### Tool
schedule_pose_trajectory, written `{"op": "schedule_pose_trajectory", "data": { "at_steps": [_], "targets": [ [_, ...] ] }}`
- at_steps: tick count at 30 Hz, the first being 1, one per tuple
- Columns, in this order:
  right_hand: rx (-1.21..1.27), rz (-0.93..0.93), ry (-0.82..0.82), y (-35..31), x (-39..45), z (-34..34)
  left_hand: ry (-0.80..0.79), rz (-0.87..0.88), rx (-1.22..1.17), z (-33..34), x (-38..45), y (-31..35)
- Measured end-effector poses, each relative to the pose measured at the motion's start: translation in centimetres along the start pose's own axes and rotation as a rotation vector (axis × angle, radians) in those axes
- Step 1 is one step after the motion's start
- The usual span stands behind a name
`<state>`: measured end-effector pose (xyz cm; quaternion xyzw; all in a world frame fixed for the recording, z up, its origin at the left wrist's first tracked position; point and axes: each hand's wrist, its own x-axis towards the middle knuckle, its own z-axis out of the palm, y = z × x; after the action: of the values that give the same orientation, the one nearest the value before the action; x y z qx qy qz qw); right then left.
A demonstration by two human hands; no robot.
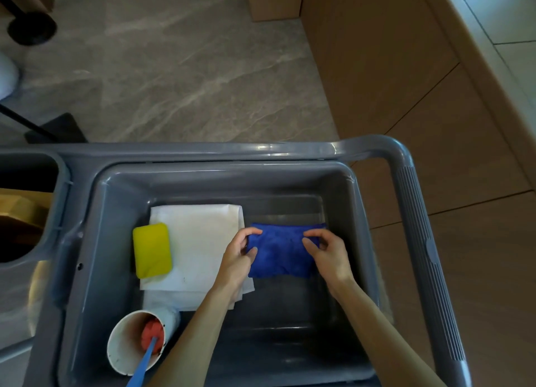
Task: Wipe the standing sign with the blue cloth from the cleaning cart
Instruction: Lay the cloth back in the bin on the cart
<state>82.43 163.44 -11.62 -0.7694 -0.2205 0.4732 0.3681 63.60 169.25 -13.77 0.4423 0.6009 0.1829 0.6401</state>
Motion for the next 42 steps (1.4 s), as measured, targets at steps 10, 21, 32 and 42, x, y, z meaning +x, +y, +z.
{"op": "schedule_pose_trajectory", "data": {
  "at_steps": [10, 21, 32, 42],
  "targets": [
    [-0.084, -0.171, 0.005, 0.3, 1.8, 0.8, -0.023, 0.017, 0.095, 1.1, 1.1, -0.8],
    [-0.341, -0.063, -0.040, 1.3, 0.6, 0.7, -0.004, 0.079, 0.264, 1.4, 1.2, -1.5],
    [-0.403, -0.161, 0.064, 3.7, 0.2, 0.9, -0.057, 0.162, 0.812, 1.5, 0.6, -3.1],
    [-0.654, -0.451, -0.016, 4.5, 0.2, 2.7, 0.185, 0.612, 1.051, 3.9, 0.2, -2.8]
  ]
}}
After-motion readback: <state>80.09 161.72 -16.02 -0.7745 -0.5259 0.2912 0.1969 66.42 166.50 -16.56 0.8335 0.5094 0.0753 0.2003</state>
